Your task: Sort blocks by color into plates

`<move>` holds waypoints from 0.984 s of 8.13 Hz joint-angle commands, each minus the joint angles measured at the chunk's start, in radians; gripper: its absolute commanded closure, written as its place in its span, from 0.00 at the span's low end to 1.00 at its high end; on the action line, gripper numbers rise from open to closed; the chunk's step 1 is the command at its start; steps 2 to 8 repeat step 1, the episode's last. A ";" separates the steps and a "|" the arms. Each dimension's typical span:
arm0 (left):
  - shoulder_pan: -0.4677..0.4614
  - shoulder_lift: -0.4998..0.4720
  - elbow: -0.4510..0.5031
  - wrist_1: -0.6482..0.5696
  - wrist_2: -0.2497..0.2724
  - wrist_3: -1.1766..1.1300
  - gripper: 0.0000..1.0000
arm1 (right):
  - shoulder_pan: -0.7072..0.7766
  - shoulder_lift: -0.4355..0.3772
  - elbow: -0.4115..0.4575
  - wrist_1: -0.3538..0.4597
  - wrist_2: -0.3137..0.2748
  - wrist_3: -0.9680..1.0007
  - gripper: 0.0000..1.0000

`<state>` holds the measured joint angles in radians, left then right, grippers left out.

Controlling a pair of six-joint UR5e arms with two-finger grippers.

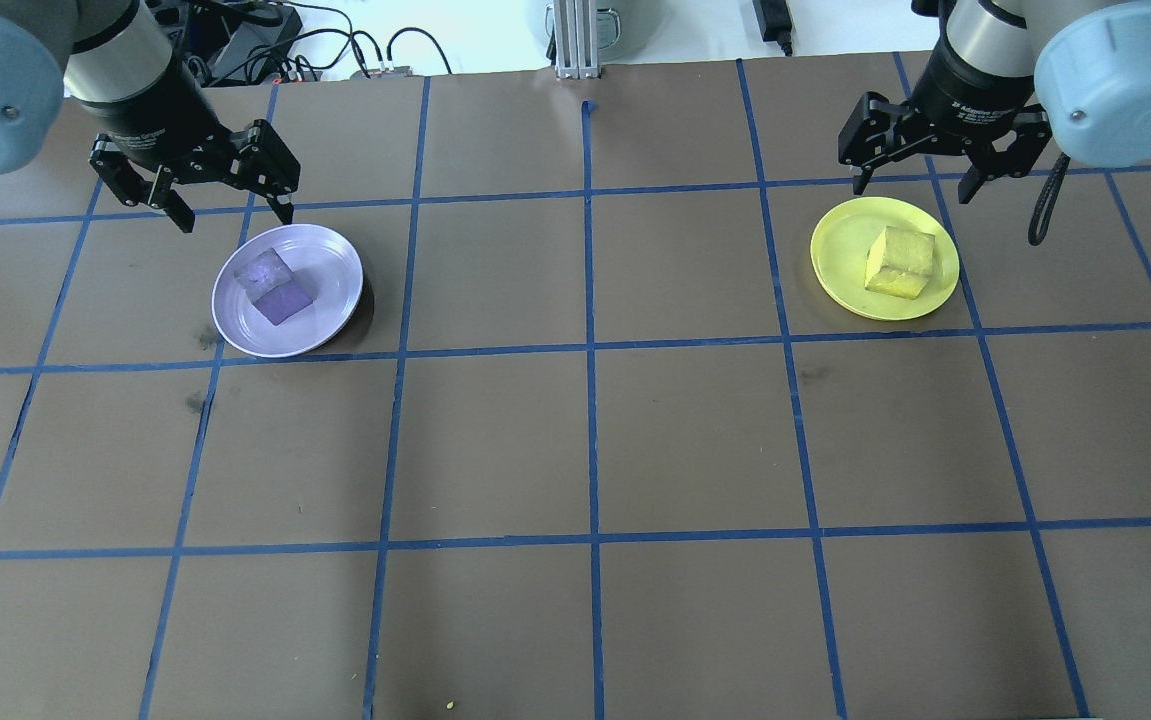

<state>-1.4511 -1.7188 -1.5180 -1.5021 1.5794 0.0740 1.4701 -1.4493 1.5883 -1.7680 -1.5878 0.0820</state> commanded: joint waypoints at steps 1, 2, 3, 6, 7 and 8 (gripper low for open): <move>-0.037 0.008 -0.001 -0.003 0.001 -0.016 0.00 | -0.013 0.003 -0.002 -0.001 -0.003 -0.002 0.00; -0.037 0.008 -0.001 -0.003 0.001 -0.016 0.00 | -0.013 0.003 -0.002 -0.001 -0.003 -0.002 0.00; -0.037 0.008 -0.001 -0.003 0.001 -0.016 0.00 | -0.013 0.003 -0.002 -0.001 -0.003 -0.002 0.00; -0.037 0.008 -0.001 -0.003 0.001 -0.016 0.00 | -0.013 0.003 -0.002 -0.001 -0.003 -0.002 0.00; -0.037 0.008 -0.001 -0.003 0.001 -0.016 0.00 | -0.013 0.003 -0.002 -0.001 -0.003 -0.002 0.00; -0.037 0.008 -0.001 -0.003 0.001 -0.016 0.00 | -0.013 0.003 -0.002 -0.001 -0.003 -0.002 0.00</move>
